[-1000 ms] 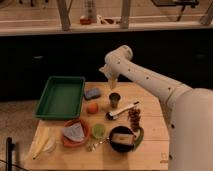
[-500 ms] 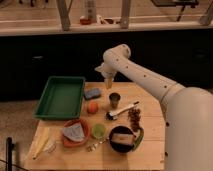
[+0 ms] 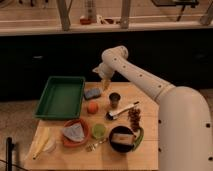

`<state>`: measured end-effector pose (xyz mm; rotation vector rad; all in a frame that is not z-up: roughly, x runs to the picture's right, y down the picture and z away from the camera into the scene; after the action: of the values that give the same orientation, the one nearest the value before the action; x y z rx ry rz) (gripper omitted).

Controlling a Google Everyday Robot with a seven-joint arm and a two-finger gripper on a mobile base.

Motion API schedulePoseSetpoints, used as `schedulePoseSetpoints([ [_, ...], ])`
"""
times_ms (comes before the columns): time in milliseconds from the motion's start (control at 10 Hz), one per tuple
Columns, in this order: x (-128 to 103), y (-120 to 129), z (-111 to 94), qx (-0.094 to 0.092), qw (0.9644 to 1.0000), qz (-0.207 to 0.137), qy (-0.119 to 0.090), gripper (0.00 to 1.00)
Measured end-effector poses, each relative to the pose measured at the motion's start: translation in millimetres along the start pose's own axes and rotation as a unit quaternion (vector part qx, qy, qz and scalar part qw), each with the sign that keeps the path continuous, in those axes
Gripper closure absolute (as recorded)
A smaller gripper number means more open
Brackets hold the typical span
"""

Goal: Place sponge in plastic cup

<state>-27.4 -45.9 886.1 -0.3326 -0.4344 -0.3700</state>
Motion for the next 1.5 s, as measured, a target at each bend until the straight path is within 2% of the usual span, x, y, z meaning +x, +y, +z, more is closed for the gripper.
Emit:
schedulePoseSetpoints([
  [400,-15.8,5.2,39.4,-0.032,0.9985,0.034,-0.028,0.20],
  [500,-16.2,6.1,43.8,-0.038,0.9979,0.042,-0.031,0.20],
  [1000,-11.4,14.6,67.0,-0.064,0.9936,0.085,-0.038,0.20],
  [1500,-11.3,18.7,85.9,-0.088,0.9897,0.104,-0.043,0.20],
])
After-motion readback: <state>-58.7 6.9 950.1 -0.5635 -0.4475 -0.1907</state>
